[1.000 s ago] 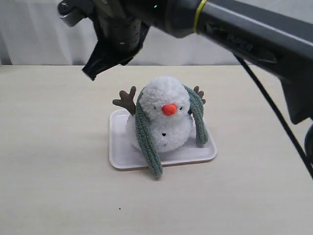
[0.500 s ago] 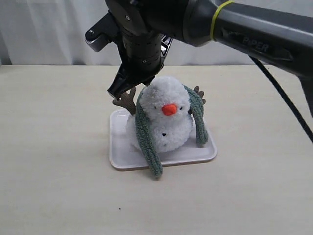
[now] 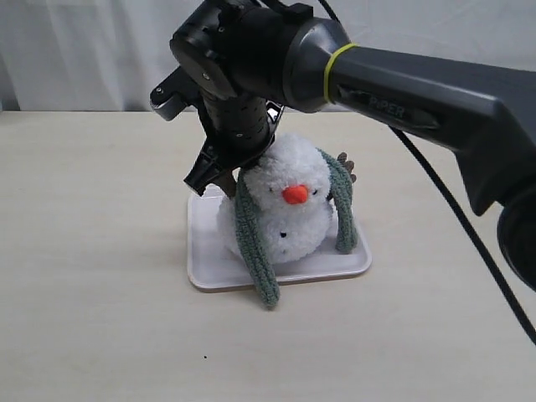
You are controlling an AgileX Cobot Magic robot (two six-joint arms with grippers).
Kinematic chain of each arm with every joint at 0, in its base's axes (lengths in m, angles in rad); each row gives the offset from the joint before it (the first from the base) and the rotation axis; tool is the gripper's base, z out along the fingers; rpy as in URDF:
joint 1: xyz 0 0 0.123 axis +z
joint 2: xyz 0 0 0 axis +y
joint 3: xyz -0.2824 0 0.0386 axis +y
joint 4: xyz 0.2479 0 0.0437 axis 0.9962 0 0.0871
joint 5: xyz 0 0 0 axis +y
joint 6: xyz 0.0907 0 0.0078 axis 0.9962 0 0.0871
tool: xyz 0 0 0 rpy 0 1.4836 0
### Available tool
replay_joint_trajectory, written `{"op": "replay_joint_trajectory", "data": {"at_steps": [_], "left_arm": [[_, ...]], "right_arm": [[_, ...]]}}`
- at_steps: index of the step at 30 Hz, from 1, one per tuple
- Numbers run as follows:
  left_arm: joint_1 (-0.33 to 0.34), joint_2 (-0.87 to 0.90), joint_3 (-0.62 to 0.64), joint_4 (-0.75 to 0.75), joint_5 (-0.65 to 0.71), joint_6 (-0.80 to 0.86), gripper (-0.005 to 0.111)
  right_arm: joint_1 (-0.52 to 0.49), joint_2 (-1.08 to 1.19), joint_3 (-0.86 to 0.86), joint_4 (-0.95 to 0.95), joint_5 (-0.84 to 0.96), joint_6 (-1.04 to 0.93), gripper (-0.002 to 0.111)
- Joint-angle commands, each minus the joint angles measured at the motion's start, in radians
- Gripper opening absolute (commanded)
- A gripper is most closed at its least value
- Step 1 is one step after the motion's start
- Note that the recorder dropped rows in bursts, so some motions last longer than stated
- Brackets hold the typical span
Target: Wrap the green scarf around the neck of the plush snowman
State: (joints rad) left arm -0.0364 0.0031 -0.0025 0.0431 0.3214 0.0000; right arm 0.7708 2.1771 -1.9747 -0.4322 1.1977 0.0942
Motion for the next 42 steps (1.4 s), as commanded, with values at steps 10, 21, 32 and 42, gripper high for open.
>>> {"op": "replay_joint_trajectory", "data": {"at_steps": [10, 21, 32, 42], "left_arm": [[0.002, -0.003, 0.003, 0.000, -0.013, 0.005, 0.000], [0.002, -0.003, 0.003, 0.000, -0.013, 0.005, 0.000], [0.002, -0.003, 0.003, 0.000, -0.013, 0.005, 0.000], [0.002, -0.003, 0.003, 0.000, -0.013, 0.005, 0.000]], "right_arm": [[-0.001, 0.050, 0.004, 0.028, 0.006, 0.006, 0.004], [-0.001, 0.017, 0.004, 0.020, 0.006, 0.004, 0.004], [-0.003, -0.156, 0.004, 0.078, 0.023, -0.021, 0.012], [-0.132, -0.422, 0.261, 0.145, 0.023, 0.007, 0.047]]}}
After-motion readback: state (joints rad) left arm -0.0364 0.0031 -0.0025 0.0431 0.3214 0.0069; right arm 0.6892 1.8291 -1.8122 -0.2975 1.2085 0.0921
